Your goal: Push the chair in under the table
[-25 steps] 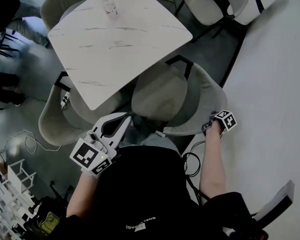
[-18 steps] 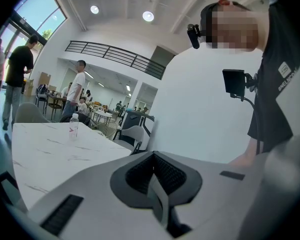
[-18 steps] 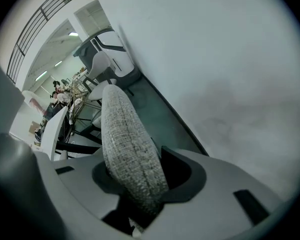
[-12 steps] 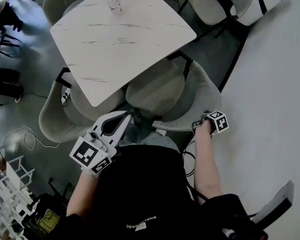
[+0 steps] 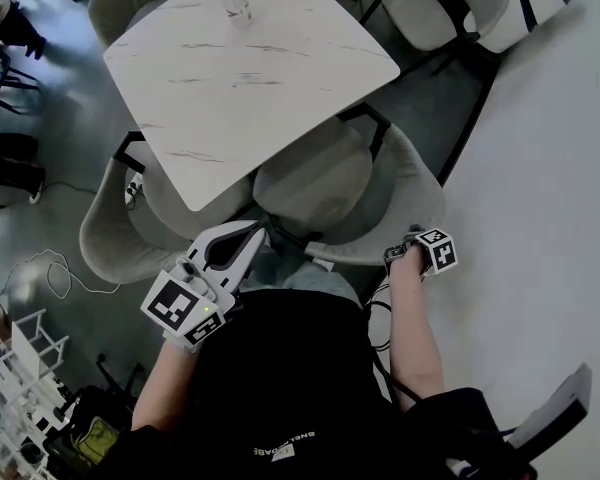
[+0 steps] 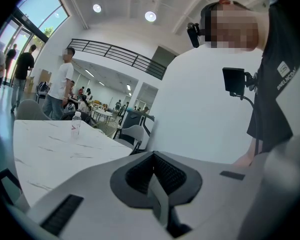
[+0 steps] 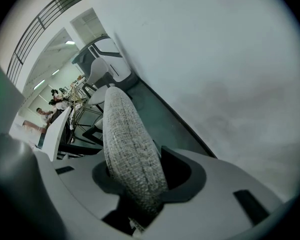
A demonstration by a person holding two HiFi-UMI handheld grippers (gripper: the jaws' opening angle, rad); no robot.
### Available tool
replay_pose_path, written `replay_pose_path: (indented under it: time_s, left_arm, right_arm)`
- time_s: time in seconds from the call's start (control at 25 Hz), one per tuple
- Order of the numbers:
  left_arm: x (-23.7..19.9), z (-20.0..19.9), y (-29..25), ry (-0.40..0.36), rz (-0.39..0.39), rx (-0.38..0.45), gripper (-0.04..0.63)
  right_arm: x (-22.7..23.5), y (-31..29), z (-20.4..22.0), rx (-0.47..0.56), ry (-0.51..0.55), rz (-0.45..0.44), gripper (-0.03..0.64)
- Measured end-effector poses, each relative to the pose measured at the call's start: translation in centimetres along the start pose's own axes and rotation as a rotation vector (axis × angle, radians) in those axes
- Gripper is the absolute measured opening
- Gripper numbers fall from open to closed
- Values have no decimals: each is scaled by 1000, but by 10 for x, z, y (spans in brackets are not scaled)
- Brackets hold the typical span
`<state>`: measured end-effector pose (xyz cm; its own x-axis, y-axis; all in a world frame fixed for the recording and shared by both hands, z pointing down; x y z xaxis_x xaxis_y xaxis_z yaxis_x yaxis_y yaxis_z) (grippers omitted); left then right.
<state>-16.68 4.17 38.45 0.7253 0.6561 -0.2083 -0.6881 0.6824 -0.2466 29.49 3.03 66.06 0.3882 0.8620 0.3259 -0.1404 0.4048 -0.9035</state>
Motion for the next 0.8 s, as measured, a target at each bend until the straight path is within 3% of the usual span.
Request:
replay_pose_path:
  time_s: [0.8]
  left_arm:
    - [-25,0,6,-20,124,-14,3]
  right_arm:
    - [75,45,59,44,-209,13,156]
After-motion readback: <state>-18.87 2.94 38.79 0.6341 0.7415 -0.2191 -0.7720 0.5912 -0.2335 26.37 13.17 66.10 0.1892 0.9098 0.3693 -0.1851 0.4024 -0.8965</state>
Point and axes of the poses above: the fingertips, and each gripper's own axes: y backward along the fingers, x to its right, z out of its underside, the point moved 9 cm from there along y, backward along the fingers, and after that the axes turned 10 degrees about -y, right-handed, at the moved point
